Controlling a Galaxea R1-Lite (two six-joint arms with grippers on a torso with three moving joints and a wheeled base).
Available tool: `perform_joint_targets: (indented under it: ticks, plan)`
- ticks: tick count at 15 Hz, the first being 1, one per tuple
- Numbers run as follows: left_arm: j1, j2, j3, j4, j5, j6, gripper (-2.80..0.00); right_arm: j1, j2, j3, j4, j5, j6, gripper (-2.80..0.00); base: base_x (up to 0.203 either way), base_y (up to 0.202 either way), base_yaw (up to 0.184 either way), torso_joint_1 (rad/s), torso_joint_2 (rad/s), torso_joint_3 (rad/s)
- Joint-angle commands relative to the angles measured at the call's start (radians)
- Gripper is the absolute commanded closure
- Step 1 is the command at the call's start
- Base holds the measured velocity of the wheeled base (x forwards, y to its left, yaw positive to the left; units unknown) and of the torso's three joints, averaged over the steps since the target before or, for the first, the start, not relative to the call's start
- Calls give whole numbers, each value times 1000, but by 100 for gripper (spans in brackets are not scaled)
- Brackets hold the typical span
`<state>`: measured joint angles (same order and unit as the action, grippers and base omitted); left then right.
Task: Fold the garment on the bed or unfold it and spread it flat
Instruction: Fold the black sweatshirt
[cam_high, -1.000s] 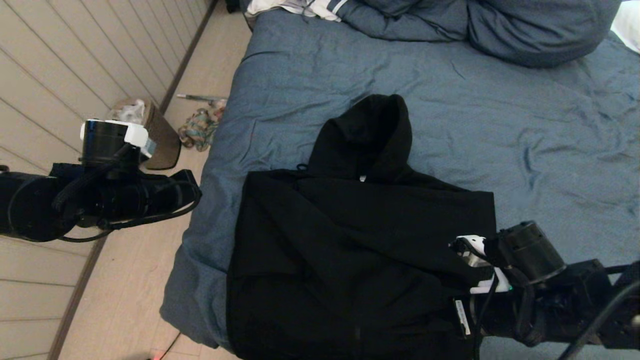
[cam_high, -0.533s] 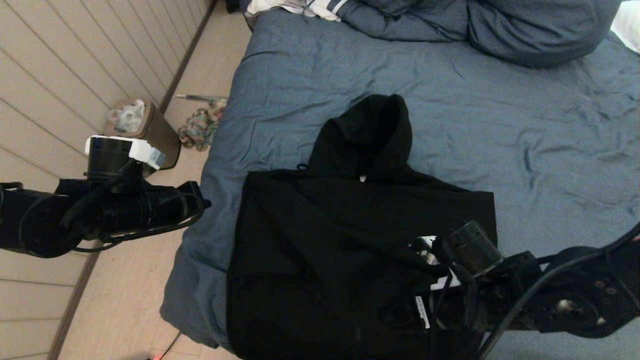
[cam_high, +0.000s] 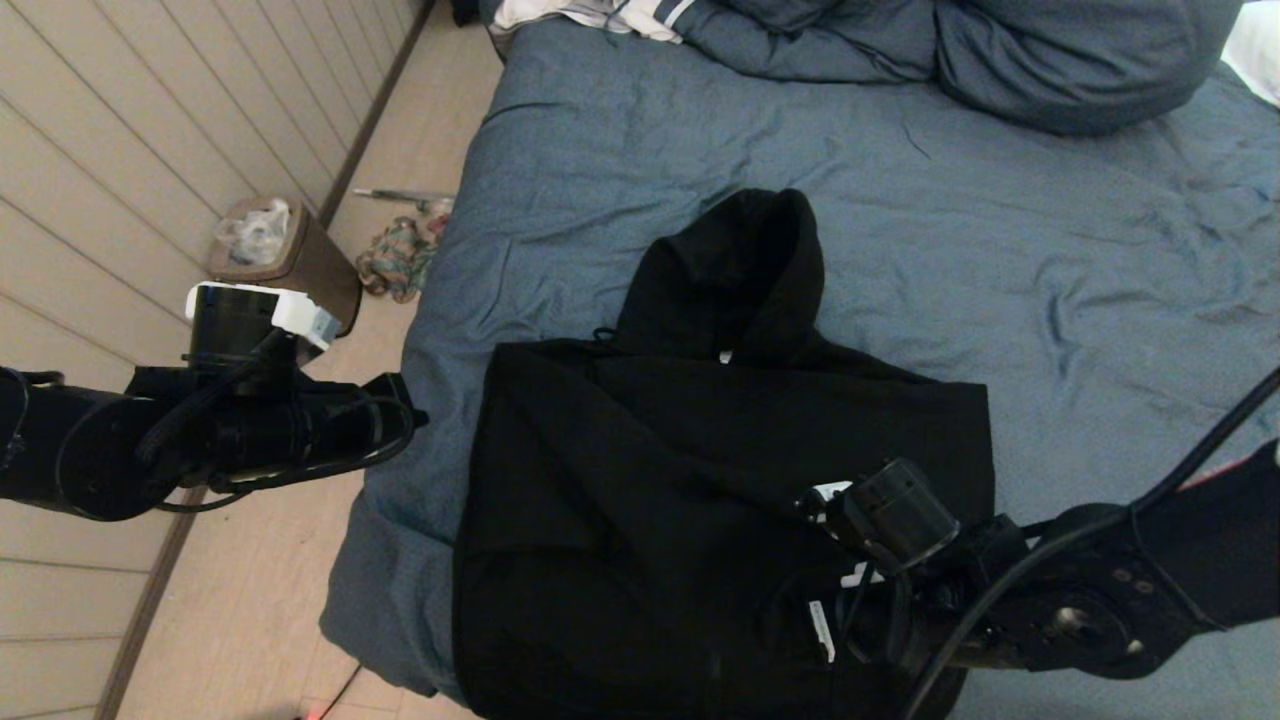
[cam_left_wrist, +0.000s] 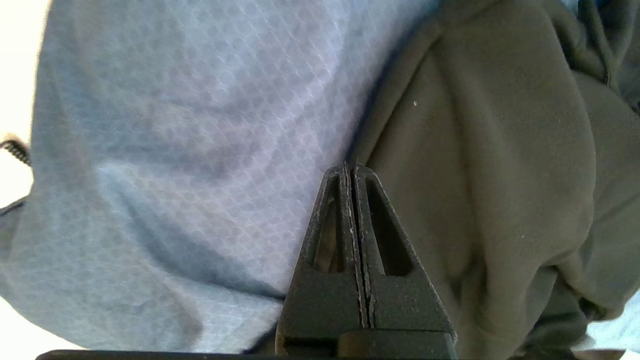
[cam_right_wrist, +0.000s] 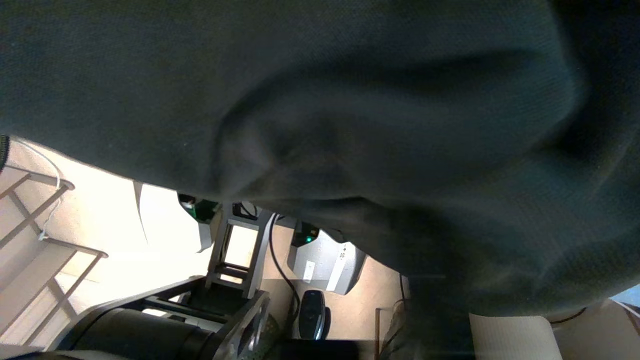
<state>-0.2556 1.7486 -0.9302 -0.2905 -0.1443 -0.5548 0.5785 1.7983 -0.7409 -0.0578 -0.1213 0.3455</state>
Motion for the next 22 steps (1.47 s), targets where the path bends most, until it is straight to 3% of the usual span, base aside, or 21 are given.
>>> perform_joint_targets:
  ticks: [1, 6, 10, 13, 18, 19, 22]
  plan:
    - [-13, 18, 1, -2, 4, -2, 0, 0, -47, 2, -2, -1, 4, 0, 0, 0, 0, 0, 0, 0]
    - [-17, 17, 10, -16, 8, -4, 0, -2, -253, -24, 10, -6, -1, 0, 0, 0, 0, 0, 0, 0]
    - [-17, 9, 11, -18, 8, -5, 0, -33, -379, -195, 178, -12, -3, 0, 0, 0, 0, 0, 0, 0]
    - [-17, 6, 11, -16, 8, -5, 0, -80, -371, -210, 269, -14, -26, 0, 0, 0, 0, 0, 0, 0]
    - [-17, 11, 11, -18, 8, -5, 0, -77, -203, -101, 240, -14, -23, 0, 0, 0, 0, 0, 0, 0]
    - [-17, 12, 11, -18, 8, -5, 0, -74, -171, -54, 187, -14, -28, -280, 0, 0, 0, 0, 0, 0]
    - [-17, 18, 10, -18, 8, -5, 0, -56, -100, 25, 15, -12, -30, -280, 0, 0, 0, 0, 0, 0]
